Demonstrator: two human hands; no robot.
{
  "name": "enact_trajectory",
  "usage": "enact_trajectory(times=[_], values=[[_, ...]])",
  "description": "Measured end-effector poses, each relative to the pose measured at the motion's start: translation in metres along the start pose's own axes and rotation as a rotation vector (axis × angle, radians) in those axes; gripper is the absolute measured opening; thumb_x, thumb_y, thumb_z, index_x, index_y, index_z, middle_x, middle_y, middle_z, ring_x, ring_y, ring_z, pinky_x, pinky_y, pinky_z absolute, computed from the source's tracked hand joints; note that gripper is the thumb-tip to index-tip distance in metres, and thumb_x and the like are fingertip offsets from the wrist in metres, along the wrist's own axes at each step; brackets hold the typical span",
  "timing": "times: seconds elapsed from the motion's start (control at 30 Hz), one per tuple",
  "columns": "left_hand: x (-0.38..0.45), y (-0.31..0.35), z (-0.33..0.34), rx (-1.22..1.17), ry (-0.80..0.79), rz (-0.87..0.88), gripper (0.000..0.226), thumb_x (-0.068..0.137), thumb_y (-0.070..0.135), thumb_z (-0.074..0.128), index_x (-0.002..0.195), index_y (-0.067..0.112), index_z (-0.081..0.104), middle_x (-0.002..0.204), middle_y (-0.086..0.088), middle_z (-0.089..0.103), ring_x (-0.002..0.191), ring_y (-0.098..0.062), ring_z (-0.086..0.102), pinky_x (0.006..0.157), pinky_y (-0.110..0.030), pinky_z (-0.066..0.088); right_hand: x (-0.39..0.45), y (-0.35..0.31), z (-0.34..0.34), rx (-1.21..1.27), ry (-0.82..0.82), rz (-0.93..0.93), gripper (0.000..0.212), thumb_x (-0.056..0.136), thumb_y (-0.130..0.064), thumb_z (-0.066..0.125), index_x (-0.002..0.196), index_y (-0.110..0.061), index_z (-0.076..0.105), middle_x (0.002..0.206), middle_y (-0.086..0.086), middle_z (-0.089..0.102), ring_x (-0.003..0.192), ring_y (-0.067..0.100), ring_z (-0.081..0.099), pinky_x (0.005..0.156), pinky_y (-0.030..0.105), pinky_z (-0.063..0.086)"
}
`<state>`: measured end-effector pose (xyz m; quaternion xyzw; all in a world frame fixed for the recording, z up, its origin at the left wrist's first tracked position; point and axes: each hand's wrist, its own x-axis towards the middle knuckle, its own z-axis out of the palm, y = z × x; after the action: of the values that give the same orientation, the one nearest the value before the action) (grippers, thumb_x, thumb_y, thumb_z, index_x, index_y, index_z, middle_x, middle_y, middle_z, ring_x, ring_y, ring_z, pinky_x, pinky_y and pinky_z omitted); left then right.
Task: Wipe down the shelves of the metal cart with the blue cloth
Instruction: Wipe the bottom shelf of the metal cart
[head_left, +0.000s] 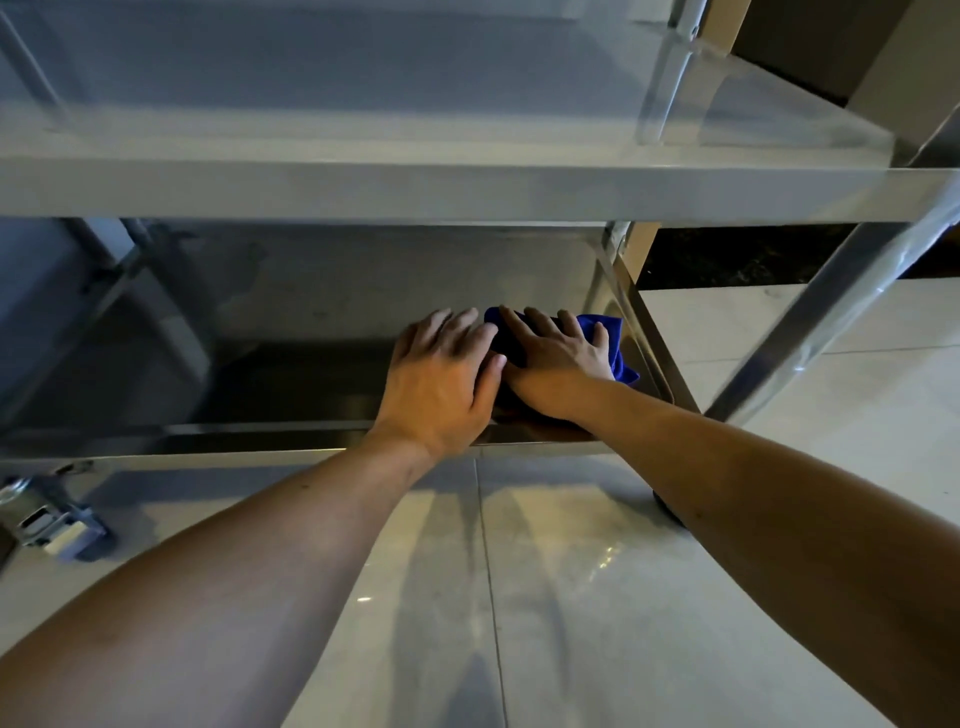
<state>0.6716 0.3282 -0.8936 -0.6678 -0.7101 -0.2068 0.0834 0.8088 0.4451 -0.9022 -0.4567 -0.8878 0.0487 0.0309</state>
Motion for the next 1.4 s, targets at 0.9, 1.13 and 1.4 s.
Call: enact_trajectory(times=[0.9,1.13,1.4], values=[[-0.009,-0.045,-0.048,-0.057,0.042,-0.281,0.071,0.095,0.064,0.021,0.149,0.021,0.039,0.151,-0.012,0.044,0.139,-0.031,0.039,0.113,-0.051,0.033,-0.061,-0.072,0.005,-0.038,0.215,-0.246,0.065,0.091,-0.075,0.03,0.129,-0.028,0.056,0.107,0.003,0.064,0.099,0.027,0.058,0.09,0.055,0.043],[-0.011,-0.046,-0.071,-0.017,-0.007,-0.25,0.072,0.096,0.068,0.013,0.153,0.027,0.029,0.157,-0.009,0.036,0.143,-0.028,0.031,0.117,-0.047,0.027,-0.07,-0.093,-0.004,-0.028,0.146,-0.32,0.052,0.092,-0.066,0.039,0.117,-0.025,0.059,0.097,0.003,0.063,0.09,0.024,0.057,0.087,0.05,0.043],[-0.018,-0.04,-0.111,0.031,-0.031,-0.236,0.078,0.091,0.069,0.012,0.153,0.026,0.03,0.155,-0.008,0.04,0.14,-0.028,0.038,0.112,-0.048,0.035,-0.084,-0.098,-0.018,-0.071,0.086,-0.355,0.051,0.093,-0.065,0.043,0.123,-0.026,0.056,0.099,0.002,0.061,0.091,0.022,0.056,0.082,0.045,0.045]])
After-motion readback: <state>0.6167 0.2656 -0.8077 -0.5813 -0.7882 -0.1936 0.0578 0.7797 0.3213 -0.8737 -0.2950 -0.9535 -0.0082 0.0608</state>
